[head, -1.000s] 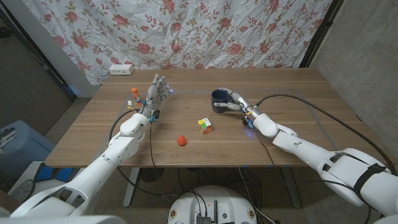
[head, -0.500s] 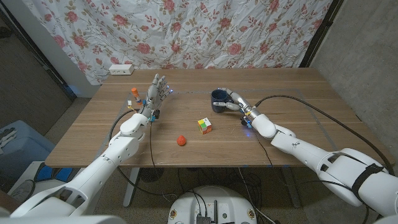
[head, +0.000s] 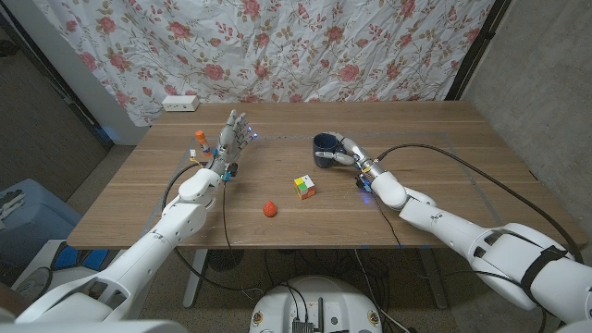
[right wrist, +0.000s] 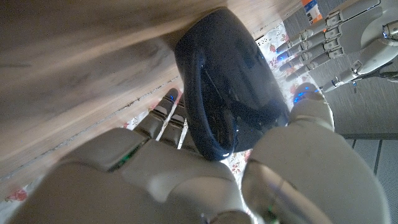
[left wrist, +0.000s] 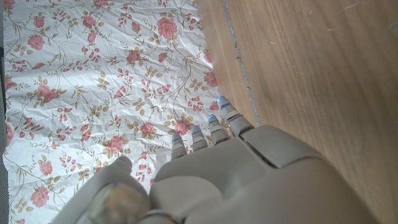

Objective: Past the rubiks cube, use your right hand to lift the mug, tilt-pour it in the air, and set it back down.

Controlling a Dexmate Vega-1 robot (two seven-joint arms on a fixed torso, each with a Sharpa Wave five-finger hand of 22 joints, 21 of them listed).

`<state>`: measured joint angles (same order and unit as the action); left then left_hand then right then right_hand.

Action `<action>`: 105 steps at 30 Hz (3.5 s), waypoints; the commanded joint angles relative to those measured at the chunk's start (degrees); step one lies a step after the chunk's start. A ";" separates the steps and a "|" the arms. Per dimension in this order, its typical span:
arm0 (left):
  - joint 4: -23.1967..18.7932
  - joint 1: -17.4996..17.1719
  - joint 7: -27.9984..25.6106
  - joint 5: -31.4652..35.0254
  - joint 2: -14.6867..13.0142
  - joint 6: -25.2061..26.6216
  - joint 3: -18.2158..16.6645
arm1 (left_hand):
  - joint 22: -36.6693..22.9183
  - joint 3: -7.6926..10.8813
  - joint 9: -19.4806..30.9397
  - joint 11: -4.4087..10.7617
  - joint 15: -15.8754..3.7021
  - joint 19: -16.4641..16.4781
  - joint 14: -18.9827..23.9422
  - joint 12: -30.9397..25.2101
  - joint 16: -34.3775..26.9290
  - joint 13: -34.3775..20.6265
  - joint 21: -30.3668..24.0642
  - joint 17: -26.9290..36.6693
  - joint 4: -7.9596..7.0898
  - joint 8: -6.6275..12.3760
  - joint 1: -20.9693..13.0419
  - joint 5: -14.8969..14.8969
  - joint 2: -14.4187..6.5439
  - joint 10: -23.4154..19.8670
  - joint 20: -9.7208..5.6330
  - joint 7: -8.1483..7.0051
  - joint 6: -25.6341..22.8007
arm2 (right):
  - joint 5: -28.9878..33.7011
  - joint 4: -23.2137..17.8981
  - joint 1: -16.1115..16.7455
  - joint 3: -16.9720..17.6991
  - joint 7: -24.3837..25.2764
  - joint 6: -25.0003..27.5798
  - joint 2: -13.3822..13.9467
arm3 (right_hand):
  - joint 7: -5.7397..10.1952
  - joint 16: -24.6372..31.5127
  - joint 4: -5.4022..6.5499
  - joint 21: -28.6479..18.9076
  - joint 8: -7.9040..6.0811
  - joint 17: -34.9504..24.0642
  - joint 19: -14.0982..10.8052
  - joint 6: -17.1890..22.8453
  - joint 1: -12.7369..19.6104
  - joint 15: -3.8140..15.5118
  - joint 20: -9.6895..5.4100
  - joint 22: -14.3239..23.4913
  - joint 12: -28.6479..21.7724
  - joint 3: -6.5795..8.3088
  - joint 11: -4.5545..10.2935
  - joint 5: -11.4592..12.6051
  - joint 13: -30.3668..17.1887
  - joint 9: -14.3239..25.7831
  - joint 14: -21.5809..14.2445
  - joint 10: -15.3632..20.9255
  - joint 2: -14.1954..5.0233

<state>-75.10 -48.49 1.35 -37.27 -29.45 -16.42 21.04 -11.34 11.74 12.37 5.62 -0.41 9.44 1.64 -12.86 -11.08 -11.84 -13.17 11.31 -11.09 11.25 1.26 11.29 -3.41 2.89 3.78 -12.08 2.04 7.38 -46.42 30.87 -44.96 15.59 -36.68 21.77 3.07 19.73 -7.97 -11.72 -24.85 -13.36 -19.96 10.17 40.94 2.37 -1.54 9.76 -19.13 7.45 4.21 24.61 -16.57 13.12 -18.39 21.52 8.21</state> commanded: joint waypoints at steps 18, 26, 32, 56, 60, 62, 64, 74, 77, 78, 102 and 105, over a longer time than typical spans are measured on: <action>0.03 0.01 0.01 0.00 0.01 -0.01 0.01 | -0.19 0.34 0.16 0.43 -0.22 0.50 0.43 -0.22 -0.28 -0.27 -0.36 0.29 -0.07 0.39 0.17 0.24 -6.79 0.21 -0.02 -0.35 0.05 | 0.75 -1.39 1.82 0.13 4.92 1.74 -1.36 | 0.06 0.47 -0.64 -0.34 -3.27 -1.17 -2.68 3.73 2.25 4.32 -0.18 0.15 -2.64 0.11 0.77 0.73 -2.37 1.41 -2.46 4.60 -0.45; 0.00 0.00 0.00 -0.01 0.00 0.01 0.00 | -0.19 0.34 0.16 0.38 -0.22 0.51 0.47 -0.24 -0.29 -0.27 -0.36 0.29 -0.07 0.37 0.17 0.24 -6.79 0.17 -0.03 -0.40 0.09 | 0.79 -1.15 1.98 0.12 5.80 1.61 -1.59 | 0.25 0.85 -1.09 -0.43 -4.48 -1.42 -3.74 5.03 4.10 4.91 -0.46 0.16 -3.39 0.88 1.19 0.68 -3.22 1.85 -4.39 5.63 -1.01; 0.01 0.00 0.00 0.00 0.01 0.00 0.01 | -0.19 0.34 0.16 0.42 -0.25 0.48 0.47 -0.23 -0.29 -0.27 -0.35 0.29 -0.07 0.38 0.17 0.25 -6.79 0.19 -0.01 -0.39 0.09 | 0.51 -1.06 2.23 0.29 6.47 1.47 -1.89 | 0.53 1.34 -1.15 -1.10 -5.67 -1.66 -6.36 6.17 5.41 5.26 -0.40 0.21 -4.21 1.44 1.68 0.26 -4.05 2.27 -6.67 6.92 -1.36; 0.01 -0.01 0.00 0.00 0.01 -0.01 0.01 | -0.18 0.34 0.16 0.38 -0.21 0.49 0.43 -0.24 -0.28 -0.27 -0.35 0.29 -0.07 0.38 0.17 0.25 -6.79 0.16 0.01 -0.40 0.09 | -2.77 6.20 0.39 0.38 5.10 -4.24 -4.82 | 2.70 5.69 -1.35 -4.35 -9.18 -5.64 -22.32 8.35 12.35 5.13 6.12 0.16 -6.15 2.28 1.38 -4.01 -7.70 2.51 -13.05 8.35 -3.17; 0.05 0.01 0.02 0.00 0.02 -0.03 0.01 | -0.18 0.34 0.16 0.40 -0.23 0.49 0.45 -0.23 -0.28 -0.27 -0.35 0.29 -0.07 0.37 0.17 0.25 -6.79 0.18 -0.02 -0.44 0.11 | -2.57 6.30 0.48 0.38 6.13 -4.27 -5.06 | 2.99 7.41 -1.29 -4.50 -10.36 -6.76 -24.67 10.40 13.94 6.86 4.63 0.20 -7.11 2.31 1.72 -5.20 -8.40 2.23 -15.75 10.27 -3.33; 0.06 0.01 0.02 0.00 0.02 -0.03 0.01 | -0.18 0.34 0.16 0.44 -0.19 0.49 0.42 -0.23 -0.28 -0.27 -0.35 0.29 -0.07 0.36 0.17 0.25 -6.79 0.17 -0.02 -0.44 0.12 | -2.42 6.26 0.57 0.38 6.73 -4.23 -5.16 | 3.23 8.24 -1.10 -4.50 -11.30 -7.25 -25.60 12.30 14.42 7.62 3.88 0.27 -8.03 2.28 2.08 -5.89 -8.75 2.07 -17.12 12.42 -3.55; 0.07 0.02 0.02 0.00 0.03 -0.03 0.01 | -0.18 0.34 0.16 0.29 -0.19 0.50 0.44 -0.21 -0.28 -0.27 -0.36 0.29 -0.07 0.37 0.17 0.25 -6.79 0.23 0.01 -0.46 0.10 | -2.67 6.20 0.67 0.46 6.75 -4.20 -5.26 | 3.32 8.51 -1.01 -4.55 -11.52 -7.36 -25.99 12.74 14.46 7.90 3.62 0.29 -8.32 2.22 2.10 -6.13 -8.85 2.01 -17.60 13.14 -3.58; 0.06 0.03 0.02 0.00 0.03 -0.02 0.01 | -0.18 0.34 0.16 0.30 -0.15 0.49 0.46 -0.23 -0.29 -0.27 -0.35 0.29 -0.07 0.35 0.17 0.25 -6.79 0.17 0.00 -0.42 0.16 | -4.11 7.57 0.68 0.82 6.55 -5.90 -6.11 | 3.13 9.66 -1.10 -4.40 -12.66 -7.85 -26.83 14.87 16.27 8.44 3.09 0.41 -9.28 2.88 2.25 -7.81 -9.40 1.72 -19.67 15.42 -4.90; 0.05 0.03 0.02 -0.01 0.02 -0.01 0.01 | -0.18 0.34 0.16 0.33 -0.16 0.51 0.45 -0.23 -0.29 -0.27 -0.36 0.29 -0.07 0.36 0.17 0.25 -6.79 0.18 -0.02 -0.38 0.13 | -4.28 8.09 0.62 0.83 6.54 -6.69 -6.31 | 3.36 9.75 -1.23 -4.42 -13.05 -7.76 -27.18 15.66 17.12 8.94 3.06 0.43 -9.56 3.45 2.28 -8.28 -9.56 1.65 -20.50 16.10 -5.58; 0.05 0.03 0.02 0.00 0.02 -0.01 0.01 | -0.18 0.34 0.16 0.33 -0.18 0.53 0.45 -0.23 -0.28 -0.27 -0.37 0.29 -0.07 0.37 0.17 0.25 -6.79 0.18 -0.01 -0.40 0.11 | -4.61 8.11 0.66 0.93 6.21 -6.79 -6.36 | 3.55 9.76 -1.31 -4.43 -13.21 -7.68 -27.32 15.99 17.45 8.92 3.11 0.44 -9.73 3.66 2.14 -8.37 -9.62 1.62 -20.87 16.53 -5.77; 0.05 0.03 0.02 0.00 0.02 -0.02 0.01 | -0.18 0.34 0.16 0.23 -0.20 0.51 0.41 -0.23 -0.27 -0.27 -0.36 0.29 -0.07 0.35 0.17 0.25 -6.79 0.19 0.00 -0.38 0.15 | -2.73 -5.89 5.23 3.48 7.82 0.64 -2.02 | 4.17 9.27 -1.70 -4.76 -15.31 -7.18 -29.96 20.19 20.95 9.84 1.59 0.53 -10.61 6.37 3.11 -7.79 -9.34 0.97 -24.68 21.64 -7.33; 0.04 0.02 0.02 -0.01 0.01 -0.01 0.01 | -0.18 0.34 0.16 0.23 -0.21 0.52 0.44 -0.22 -0.28 -0.27 -0.36 0.29 -0.07 0.35 0.17 0.25 -6.79 0.20 0.01 -0.40 0.16 | -2.68 -7.94 5.84 3.88 7.38 1.79 -1.30 | 4.35 9.36 -1.74 -4.76 -15.41 -7.28 -30.09 20.38 21.27 9.91 1.54 0.53 -10.55 6.53 3.23 -7.74 -9.32 0.92 -24.89 21.75 -7.46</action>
<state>-75.04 -48.46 1.38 -37.28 -29.42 -16.43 21.06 -11.34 11.74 12.37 5.62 -0.41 9.44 1.64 -12.86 -11.08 -11.84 -13.17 11.31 -11.09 11.48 1.25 11.29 -3.41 2.89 3.78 -12.08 2.04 4.10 -47.51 34.64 -42.44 23.32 -38.88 18.28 3.00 28.98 -11.22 -16.40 -39.70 -20.37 -49.44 25.61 54.20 1.15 0.11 9.98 -29.48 11.20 2.47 16.54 -25.63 14.05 -40.06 38.00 8.01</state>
